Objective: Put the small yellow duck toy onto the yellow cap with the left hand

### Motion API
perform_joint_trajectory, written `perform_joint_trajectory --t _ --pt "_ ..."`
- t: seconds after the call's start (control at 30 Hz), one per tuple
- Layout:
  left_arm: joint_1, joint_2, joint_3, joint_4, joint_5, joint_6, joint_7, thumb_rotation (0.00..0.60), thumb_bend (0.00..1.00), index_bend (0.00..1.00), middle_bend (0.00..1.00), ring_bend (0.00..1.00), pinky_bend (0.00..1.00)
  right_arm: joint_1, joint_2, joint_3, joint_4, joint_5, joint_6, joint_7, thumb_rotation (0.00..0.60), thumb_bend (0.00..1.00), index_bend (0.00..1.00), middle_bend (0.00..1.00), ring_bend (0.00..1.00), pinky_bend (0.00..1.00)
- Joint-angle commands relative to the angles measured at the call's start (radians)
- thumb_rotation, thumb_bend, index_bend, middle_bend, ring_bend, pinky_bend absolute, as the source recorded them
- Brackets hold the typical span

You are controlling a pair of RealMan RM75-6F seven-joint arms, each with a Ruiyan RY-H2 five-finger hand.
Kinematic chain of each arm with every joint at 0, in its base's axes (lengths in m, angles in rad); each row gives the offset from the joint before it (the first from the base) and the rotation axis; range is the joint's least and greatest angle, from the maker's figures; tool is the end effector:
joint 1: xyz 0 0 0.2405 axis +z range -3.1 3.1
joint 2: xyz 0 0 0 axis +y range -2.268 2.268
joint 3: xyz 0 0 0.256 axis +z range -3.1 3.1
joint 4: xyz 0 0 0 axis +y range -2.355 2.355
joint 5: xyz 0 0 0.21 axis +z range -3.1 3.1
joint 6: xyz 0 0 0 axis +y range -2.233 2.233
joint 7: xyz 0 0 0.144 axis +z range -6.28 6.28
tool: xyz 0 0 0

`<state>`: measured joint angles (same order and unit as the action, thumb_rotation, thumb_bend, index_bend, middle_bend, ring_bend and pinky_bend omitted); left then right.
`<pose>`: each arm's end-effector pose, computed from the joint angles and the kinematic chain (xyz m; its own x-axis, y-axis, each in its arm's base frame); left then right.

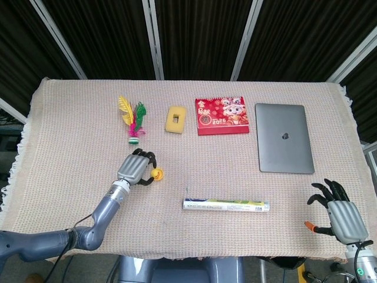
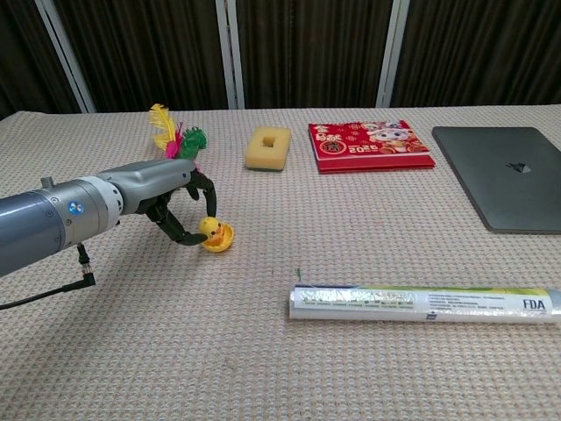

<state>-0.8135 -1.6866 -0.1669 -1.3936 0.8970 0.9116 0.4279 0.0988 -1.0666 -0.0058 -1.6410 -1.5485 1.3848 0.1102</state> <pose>-0.1398 0.3435 -0.0638 0.4175 0.3829 0.8241 0.8990 -0.3060 -0.3133 -0.3115 -0.1717 0.1501 0.3237 -0.1557 0.9333 -0.9462 -0.0501 0.3198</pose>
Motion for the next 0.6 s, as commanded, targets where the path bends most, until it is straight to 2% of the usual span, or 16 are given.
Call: perform_joint_trajectory --t 0.03,0.27,0.43,0.6 --pt "0.001 -0.004 0.0 0.003 0.006 0.007 -0.003 0.6 0.22 0.32 0.2 0.2 0.14 0.0 0.0 0.0 0.0 0.0 0.0 0.0 0.6 0.03 0.45 0.17 0.0 0.0" --pt "0.004 -0.007 0.0 0.008 0.013 0.013 -0.007 0.6 0.16 0.24 0.2 0.2 0.14 0.0 0.0 -0.001 0.0 0.0 0.0 0.0 0.6 0.03 0.46 0.17 0.0 0.0" --pt "0.013 0.008 0.003 0.003 0.036 0.023 -0.02 0.6 0.14 0.22 0.2 0.2 0.14 0.0 -0.001 0.0 0.001 0.001 0.001 0.0 0.6 0.03 0.45 0.17 0.0 0.0" --pt "0.043 0.067 0.007 -0.025 0.101 0.046 -0.086 0.6 0.14 0.23 0.2 0.2 0.16 0.0 0.001 0.0 0.0 0.005 -0.002 0.002 0.6 0.03 0.46 0.17 0.0 0.0"
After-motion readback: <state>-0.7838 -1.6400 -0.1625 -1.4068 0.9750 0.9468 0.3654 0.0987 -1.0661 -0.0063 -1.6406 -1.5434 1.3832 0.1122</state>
